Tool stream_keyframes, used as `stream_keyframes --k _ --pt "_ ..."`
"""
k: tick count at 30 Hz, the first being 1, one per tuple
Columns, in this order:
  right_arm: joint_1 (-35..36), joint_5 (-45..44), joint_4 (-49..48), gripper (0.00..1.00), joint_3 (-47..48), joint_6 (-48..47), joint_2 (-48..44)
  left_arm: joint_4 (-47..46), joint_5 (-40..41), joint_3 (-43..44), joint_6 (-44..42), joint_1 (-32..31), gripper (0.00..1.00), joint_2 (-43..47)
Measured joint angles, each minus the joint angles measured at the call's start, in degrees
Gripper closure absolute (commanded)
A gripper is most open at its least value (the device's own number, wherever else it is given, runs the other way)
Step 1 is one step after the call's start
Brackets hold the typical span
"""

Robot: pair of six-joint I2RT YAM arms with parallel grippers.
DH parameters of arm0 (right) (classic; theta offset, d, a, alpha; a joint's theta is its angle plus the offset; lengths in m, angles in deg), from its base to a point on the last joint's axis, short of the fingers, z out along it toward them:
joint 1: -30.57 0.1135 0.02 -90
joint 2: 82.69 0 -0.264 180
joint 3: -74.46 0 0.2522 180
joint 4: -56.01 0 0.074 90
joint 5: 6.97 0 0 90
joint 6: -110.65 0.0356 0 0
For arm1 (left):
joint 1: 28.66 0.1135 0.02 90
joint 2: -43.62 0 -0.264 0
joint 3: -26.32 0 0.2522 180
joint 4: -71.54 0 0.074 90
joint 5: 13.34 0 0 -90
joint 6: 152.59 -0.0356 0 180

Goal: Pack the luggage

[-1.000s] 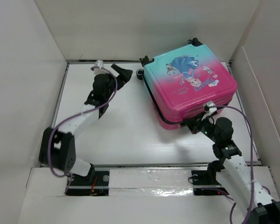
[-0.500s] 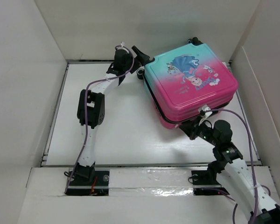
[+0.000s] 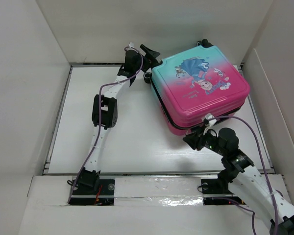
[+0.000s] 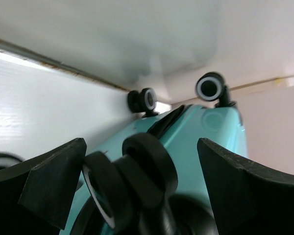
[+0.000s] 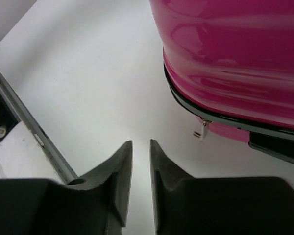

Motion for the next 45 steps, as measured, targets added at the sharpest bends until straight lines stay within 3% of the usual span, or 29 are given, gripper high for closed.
stream_keyframes --k 1,2,4,5,7,8,11,12,15,17,21,24,26,27,28,29,30,31,32,33,34,35,36,38,40,42,45 --pt "0.26 -0.42 0.09 0.59 0.0 0.17 -0.02 -0.76 0.0 1.33 1.2 0.0 0.1 -1.09" --pt "0.39 -0.81 0.17 0.54 0.0 0.33 -0.22 -1.99 -0.02 2.16 2.36 -0.02 0.24 -1.99" --pt "0.55 -1.79 0.7 0.45 0.07 0.44 -1.11 -4.44 0.26 1.9 4.63 -0.24 0.37 -2.8" --pt "0.55 -2.38 1.2 0.43 0.2 0.44 -1.62 -6.03 0.5 0.76 5.51 -0.37 0.57 -2.84" --pt "0.57 -3.61 1.79 0.43 0.35 0.39 -2.45 -11.28 2.99 -2.54 8.09 -0.42 0.79 -2.78" --pt "0.57 -4.35 2.03 0.43 0.39 0.42 -2.84 -14.25 2.23 -4.15 10.1 0.13 1.0 -2.62" --pt "0.57 -6.45 2.49 0.44 0.61 0.44 -3.15 -22.86 3.1 -10.86 12.35 0.37 1.0 -1.64" --pt "0.57 -7.21 2.67 0.5 0.66 0.46 -3.08 -25.46 3.87 -14.4 12.59 0.68 1.0 -0.35" --pt "0.57 -8.76 3.23 0.54 0.9 0.68 -2.43 -32.04 4.87 -29.9 11.8 1.25 1.0 8.48" --pt "0.57 -9.27 3.67 0.5 0.98 0.76 -1.62 -35.78 5.03 -41.27 9.73 2.67 1.0 16.39" --pt "0.59 -7.28 1.36 0.33 2.95 0.55 4.0 -43.82 4.76 -62.25 7.28 8.96 1.0 32.28" --pt "0.57 -5.51 0.09 0.32 4.94 -0.42 8.37 -51.65 5.88 -75.73 7.04 14.25 1.0 41.22" --pt "0.24 -4.57 -1.53 0.38 5.88 -1.31 11.47 -55.76 6.69 -83.82 7.19 15.67 1.0 45.05" --pt "0.0 -4.17 -1.7 0.49 6.8 -1.84 12.87 -56.7 6.69 -86.9 7.19 15.74 1.0 46.18" --pt "-0.33 -4.15 -1.57 0.52 7.8 -2.54 14.23 -57.31 6.56 -89.7 7.08 15.58 1.0 46.86" --pt "-0.81 -3.98 -1.4 0.56 8.57 -2.64 15.34 -57.31 6.19 -91.45 6.82 15.34 1.0 47.01" --pt "-1.14 -4.07 -1.38 0.75 8.79 -2.78 15.8 -56.61 5.73 -92.26 6.32 14.91 1.0 46.99" --pt "-1.16 -4.48 -1.31 0.84 8.76 -3.1 15.61 -54.73 5.16 -92.19 5.18 14.49 1.0 46.95" --pt "-1.29 -5.18 -1.31 0.89 8.52 -2.91 13.66 -53.05 4.68 -91.47 3.85 13.84 0.8 46.95" --pt "-1.4 -6.05 -1.84 0.96 8.0 -2.34 11.28 -50.8 4.39 -90.01 2.1 13.05 0.69 46.93" --pt "-1.53 -7.41 -2.14 0.97 7.13 -1.79 8.22 -48.33 4.04 -87.93 0.59 12.07 0.57 46.86" --pt "-1.62 -8.39 -1.97 0.96 6.25 -1.07 4.7 -46.51 3.87 -85.55 -0.81 10.97 0.4 46.64" --pt "-1.7 -9.51 -1.51 0.93 5.6 -0.46 1.44 -45.27 3.76 -83.08 -2.19 10.01 0.36 46.27" --pt "-1.7 -11.54 -0.63 0.88 5.44 0.22 -3.17 -42.82 3.32 -78.23 -4.02 8.37 0.33 45.31" --pt "-1.7 -14.45 0.33 0.77 7.04 0.33 -3.82 -41.64 2.25 -74.42 -5.42 7.17 0.34 43.98" --pt "-1.88 -17.59 1.77 0.72 10.73 -0.24 -0.5 -41.51 1.75 -73.57 -5.97 6.84 0.36 43.12" --pt "-6.29 -20.24 2.43 0.65 21.9 -2.01 11.63 -41.77 1.62 -76.28 -6.05 6.4 0.39 42.64"
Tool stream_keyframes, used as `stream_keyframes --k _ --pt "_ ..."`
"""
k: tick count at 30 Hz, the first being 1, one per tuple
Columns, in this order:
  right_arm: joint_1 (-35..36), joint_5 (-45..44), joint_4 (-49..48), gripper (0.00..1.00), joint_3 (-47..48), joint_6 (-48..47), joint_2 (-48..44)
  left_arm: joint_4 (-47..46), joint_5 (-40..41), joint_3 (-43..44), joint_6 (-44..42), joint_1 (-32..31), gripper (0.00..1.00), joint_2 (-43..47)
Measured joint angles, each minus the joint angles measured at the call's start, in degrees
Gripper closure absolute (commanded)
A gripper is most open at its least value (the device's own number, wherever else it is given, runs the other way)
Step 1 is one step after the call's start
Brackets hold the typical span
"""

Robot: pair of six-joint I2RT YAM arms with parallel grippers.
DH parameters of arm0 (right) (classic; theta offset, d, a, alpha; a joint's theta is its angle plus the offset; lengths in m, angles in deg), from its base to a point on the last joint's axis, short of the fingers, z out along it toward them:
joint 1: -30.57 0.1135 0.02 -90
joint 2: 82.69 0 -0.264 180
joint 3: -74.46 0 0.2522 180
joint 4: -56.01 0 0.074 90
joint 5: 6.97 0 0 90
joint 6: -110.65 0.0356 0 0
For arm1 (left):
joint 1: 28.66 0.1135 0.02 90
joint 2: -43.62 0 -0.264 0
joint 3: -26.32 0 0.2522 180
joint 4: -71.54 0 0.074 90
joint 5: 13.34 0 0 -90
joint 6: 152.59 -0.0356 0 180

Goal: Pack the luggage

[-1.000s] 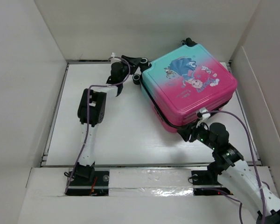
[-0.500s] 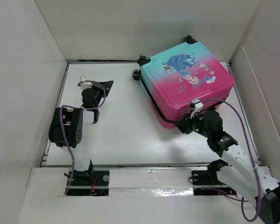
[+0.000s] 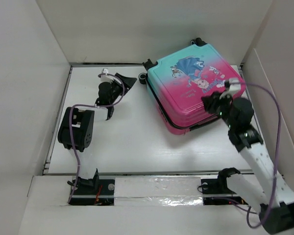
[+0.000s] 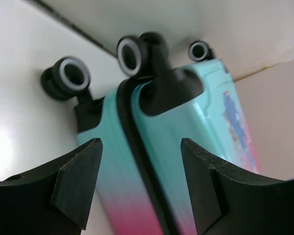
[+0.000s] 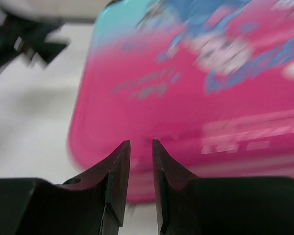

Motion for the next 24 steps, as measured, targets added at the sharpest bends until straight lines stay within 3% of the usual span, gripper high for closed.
stream_keyframes --k 2,3,9,13,16,24 --pt "-6.99 0.28 -0.94 0.57 8.94 -0.74 10.14 -0.31 0.15 -2.84 -0.07 -0.61 0.39 -0.04" --pt "-10.84 0.28 -1.62 0.45 13.97 -0.83 15.26 -0.48 0.22 -4.48 -0.2 -1.33 0.39 -0.04" --pt "-24.98 -4.83 -2.67 0.23 41.94 0.9 45.81 -0.22 0.92 -11.89 -2.38 -10.05 0.39 0.0" --pt "-29.4 -8.66 2.86 0.15 59.84 1.38 61.72 0.02 1.49 -13.46 -4.55 -14.27 0.4 0.57" --pt "-31.52 -9.7 7.34 0.11 67.67 1.36 69.57 0.94 3.06 -14.16 -6.67 -15.61 0.41 2.29" --pt "-33.38 2.67 18.47 0.13 86.36 0.39 88.65 4.17 9.25 -14.4 -12.59 -21.77 0.41 8.07"
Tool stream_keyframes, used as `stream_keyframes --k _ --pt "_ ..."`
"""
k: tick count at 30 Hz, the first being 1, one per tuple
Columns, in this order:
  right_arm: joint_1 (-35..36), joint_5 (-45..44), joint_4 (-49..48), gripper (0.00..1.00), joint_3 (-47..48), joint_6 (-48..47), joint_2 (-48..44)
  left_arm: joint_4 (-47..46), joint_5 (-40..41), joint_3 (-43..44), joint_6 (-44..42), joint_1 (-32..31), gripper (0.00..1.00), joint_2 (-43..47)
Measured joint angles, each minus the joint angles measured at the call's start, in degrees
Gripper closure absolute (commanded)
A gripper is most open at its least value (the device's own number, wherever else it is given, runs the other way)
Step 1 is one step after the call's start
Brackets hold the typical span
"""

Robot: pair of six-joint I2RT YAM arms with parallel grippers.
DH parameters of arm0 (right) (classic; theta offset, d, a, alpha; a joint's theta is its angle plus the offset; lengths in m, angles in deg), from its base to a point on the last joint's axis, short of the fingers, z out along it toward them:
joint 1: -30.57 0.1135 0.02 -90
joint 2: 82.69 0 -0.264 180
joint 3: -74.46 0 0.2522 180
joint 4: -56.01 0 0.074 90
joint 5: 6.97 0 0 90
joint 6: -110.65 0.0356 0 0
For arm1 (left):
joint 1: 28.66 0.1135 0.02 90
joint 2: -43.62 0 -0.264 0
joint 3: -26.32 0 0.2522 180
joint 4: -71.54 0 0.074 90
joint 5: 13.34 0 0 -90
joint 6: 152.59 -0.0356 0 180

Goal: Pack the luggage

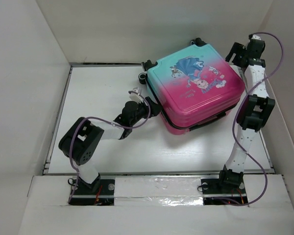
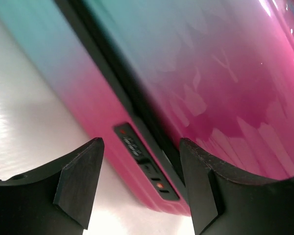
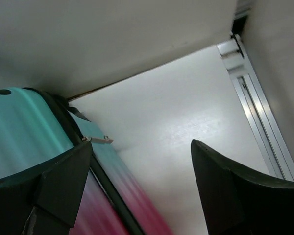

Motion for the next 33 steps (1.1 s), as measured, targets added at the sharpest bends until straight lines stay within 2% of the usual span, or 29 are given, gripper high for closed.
stream_keyframes --k 3,7,10,14,18,22,25,28,29,33 --pt "0.15 4.48 1.49 0.16 5.46 -3.63 4.37 1.88 2.34 0.0 -1.95 -2.58 0.41 0.7" --pt "1.51 6.62 2.43 0.17 4.76 -10.23 6.34 3.85 4.7 -0.7 -3.23 -3.8 0.43 1.77" --pt "4.0 6.08 0.92 0.17 1.01 -15.52 6.29 4.11 7.96 -3.82 -3.93 -4.42 0.45 5.05" --pt "8.9 4.17 -8.57 0.17 -9.75 -17.79 0.83 5.18 14.86 -9.86 -4.57 -6.91 0.47 11.87" --pt "14.29 1.36 -16.76 0.15 -18.12 -18.45 -3.43 7.52 20.87 -16.33 -4.81 -10.54 0.46 19.63" --pt "16.13 1.05 -20.33 0.12 -20.83 -16.48 -4.87 11.23 21.9 -17.84 -5.29 -12.48 0.45 23.47" --pt "16.13 1.03 -21.73 0.09 -21.97 -13.33 -6.14 14.29 21.9 -17.84 -5.49 -12.63 0.4 25.35" --pt "16.13 1.57 -21.4 0.05 -22.32 -10.78 -6.47 20.0 23.34 -17.97 -5.99 -12.63 0.29 29.14" --pt "16.13 2.03 -21.11 0.05 -22.29 -10.29 -6.47 22.71 24.22 -18.14 -6.21 -12.63 0.22 31.23" --pt "16.11 7.74 -16.33 0.01 -19.98 -6.38 -6.47 34.03 29.99 -18.78 -6.93 -10.93 0.11 43.06"
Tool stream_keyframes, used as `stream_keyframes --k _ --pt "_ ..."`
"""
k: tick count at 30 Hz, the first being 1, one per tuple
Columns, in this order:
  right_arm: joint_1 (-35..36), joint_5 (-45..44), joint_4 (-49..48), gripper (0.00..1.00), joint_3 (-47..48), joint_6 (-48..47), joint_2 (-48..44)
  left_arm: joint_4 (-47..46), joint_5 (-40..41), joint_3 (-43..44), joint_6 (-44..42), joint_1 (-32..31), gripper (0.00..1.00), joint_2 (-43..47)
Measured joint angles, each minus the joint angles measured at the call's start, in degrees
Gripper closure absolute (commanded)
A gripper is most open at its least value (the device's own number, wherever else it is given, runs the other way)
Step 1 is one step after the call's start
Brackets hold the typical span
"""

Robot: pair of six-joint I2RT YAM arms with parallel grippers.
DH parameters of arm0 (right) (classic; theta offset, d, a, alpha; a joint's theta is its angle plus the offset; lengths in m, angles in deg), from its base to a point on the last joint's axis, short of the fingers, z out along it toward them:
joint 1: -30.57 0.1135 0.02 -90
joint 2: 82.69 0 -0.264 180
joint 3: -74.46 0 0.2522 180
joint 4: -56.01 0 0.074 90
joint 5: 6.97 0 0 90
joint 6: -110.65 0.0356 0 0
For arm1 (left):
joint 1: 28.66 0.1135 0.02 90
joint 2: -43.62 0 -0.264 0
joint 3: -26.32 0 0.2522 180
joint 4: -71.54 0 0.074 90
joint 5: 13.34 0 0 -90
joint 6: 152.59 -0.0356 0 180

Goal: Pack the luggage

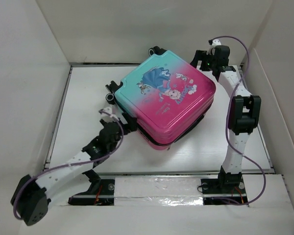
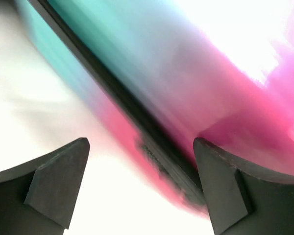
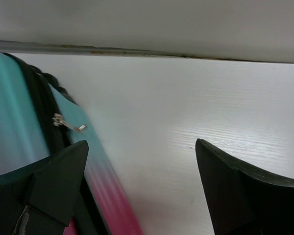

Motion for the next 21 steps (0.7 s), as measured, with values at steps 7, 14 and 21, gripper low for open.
stream_keyframes --k 7,14,21 --pt "0.9 15.78 2.58 0.0 4.31 6.82 -5.25 -2.89 1.27 11.1 5.64 16.68 0.01 10.27" --pt "1.16 21.51 -2.45 0.0 -10.88 8.85 -26.21 -12.41 -18.1 16.04 16.2 41.64 0.01 -4.68" --pt "6.69 19.19 -15.76 0.0 -41.88 9.49 -56.24 -20.04 -36.76 16.52 26.08 48.7 0.01 -28.89"
